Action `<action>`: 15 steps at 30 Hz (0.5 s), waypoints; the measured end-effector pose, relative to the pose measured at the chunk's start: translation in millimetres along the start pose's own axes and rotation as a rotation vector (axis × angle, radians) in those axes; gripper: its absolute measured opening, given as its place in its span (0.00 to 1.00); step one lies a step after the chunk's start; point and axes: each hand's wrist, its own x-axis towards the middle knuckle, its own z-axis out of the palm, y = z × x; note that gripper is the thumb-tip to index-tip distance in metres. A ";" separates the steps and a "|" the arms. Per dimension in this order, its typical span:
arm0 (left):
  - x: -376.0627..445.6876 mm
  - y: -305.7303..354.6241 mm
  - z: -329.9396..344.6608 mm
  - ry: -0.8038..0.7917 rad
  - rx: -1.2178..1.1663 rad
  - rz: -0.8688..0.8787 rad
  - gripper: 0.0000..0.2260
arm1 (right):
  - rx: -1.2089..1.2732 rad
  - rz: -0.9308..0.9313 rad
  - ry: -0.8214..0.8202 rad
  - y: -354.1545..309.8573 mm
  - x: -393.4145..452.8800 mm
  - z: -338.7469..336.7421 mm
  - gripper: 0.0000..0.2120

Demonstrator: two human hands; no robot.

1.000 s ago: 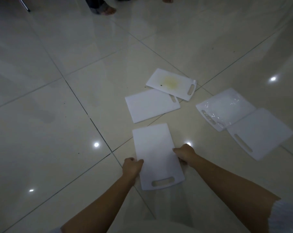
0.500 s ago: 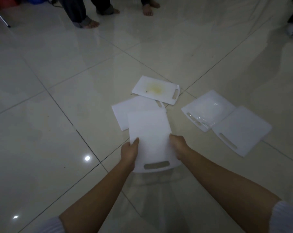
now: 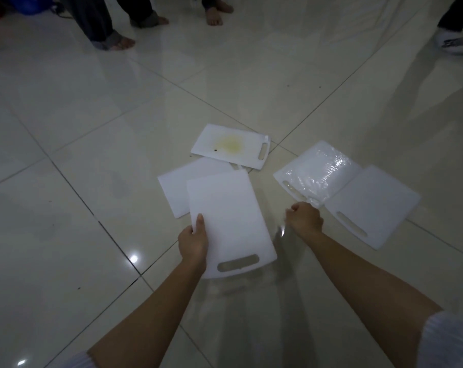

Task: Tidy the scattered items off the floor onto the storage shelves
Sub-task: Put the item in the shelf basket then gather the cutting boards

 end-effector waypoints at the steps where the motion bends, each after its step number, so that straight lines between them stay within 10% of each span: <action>1: 2.2 -1.4 -0.8 -0.006 -0.002 -0.009 0.24 | -0.023 -0.009 0.030 2.2 5.0 1.1 0.15; 15: 29.9 -8.7 14.5 -0.092 -0.086 0.021 0.17 | -0.100 -0.120 0.359 12.7 59.0 43.5 0.14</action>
